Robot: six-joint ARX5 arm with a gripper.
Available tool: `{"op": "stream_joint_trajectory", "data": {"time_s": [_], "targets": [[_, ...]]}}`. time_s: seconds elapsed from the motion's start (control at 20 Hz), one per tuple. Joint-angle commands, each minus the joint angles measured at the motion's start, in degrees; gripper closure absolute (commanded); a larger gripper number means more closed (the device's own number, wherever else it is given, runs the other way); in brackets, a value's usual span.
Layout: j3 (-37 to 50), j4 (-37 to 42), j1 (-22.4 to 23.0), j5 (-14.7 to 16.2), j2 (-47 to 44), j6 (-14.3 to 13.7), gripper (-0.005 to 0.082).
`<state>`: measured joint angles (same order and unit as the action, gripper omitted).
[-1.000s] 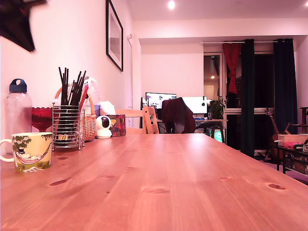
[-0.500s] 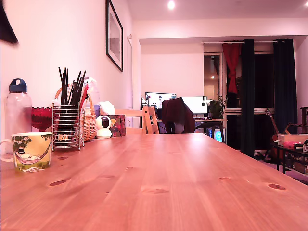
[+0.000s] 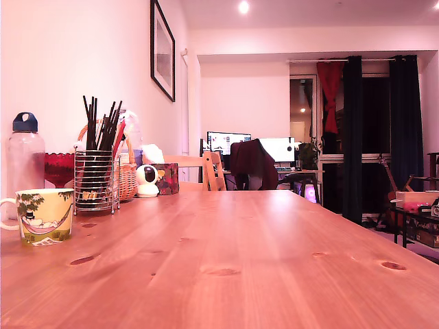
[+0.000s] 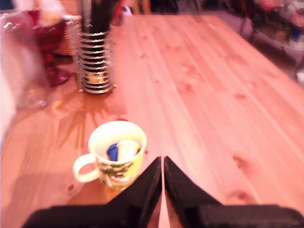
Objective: Pick the coffee capsule and then drop it inside the coffee cup in front of you
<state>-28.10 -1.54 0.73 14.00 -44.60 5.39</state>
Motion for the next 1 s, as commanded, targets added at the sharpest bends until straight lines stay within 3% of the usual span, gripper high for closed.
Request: {"op": "stream_joint_trajectory", "data": {"time_s": [0.0, 0.25, 0.45, 0.95], "targets": [[4.3, 4.3, -0.2, 1.4, 1.0, 0.3, 0.0783], [13.3, 10.9, -0.2, 2.1, 2.4, 0.3, 0.0783], [17.7, 11.8, -0.2, 2.2, 4.6, 0.3, 0.0783], [23.3, -0.7, -0.2, 1.0, 22.1, 2.2, 0.0783]]}}
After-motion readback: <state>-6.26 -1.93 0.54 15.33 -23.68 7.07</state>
